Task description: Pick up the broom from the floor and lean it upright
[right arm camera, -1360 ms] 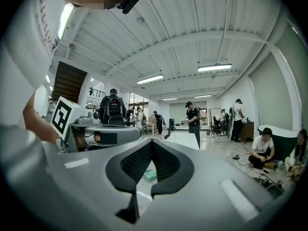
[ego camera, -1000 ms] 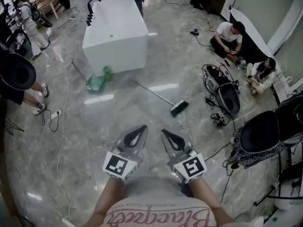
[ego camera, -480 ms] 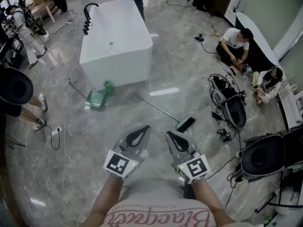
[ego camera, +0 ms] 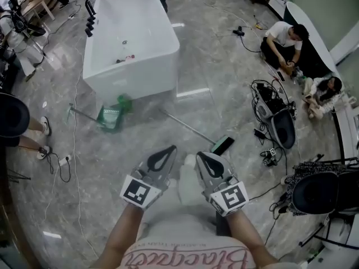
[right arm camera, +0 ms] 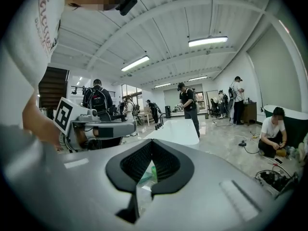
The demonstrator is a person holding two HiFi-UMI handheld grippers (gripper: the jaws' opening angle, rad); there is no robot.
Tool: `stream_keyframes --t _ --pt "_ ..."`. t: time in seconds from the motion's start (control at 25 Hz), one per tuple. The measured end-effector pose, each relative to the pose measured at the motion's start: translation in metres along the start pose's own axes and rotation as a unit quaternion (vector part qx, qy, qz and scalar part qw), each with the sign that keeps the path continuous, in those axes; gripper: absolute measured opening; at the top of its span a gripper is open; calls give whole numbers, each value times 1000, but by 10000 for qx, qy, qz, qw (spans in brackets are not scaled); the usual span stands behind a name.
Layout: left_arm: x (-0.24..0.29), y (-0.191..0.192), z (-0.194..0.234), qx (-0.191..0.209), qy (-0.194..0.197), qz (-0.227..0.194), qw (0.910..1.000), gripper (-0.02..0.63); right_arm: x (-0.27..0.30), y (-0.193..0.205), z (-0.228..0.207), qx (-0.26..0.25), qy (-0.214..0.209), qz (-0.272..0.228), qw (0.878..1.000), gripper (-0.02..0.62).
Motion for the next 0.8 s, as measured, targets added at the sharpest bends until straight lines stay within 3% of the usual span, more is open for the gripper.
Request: stream_keyframes --t 0.2,0.48,0.64,0.8 --pt "44 7 26 74 7 147 9999 0 29 0 -45 103 -42 109 9999 2" --pt "110 42 62 234 36 693 9973 0 73 12 -110 424 -304 467 9975 2" --pt "129 80 83 -34 -89 993 9950 0 99 45 -137 333 -456 761 9955 2" --pt "139 136 102 -62 15 1146 9934 0 131 108 -153 140 -631 1162 9911 2"
Point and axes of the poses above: the fingertips, and each gripper's own axes: x forward along the fingers, z to its left, y out of its underside, the point moved 8 cm from there along -x, backward along the fingers, and after that the axes turned 2 degrees about -z, right-handed, at the moved point
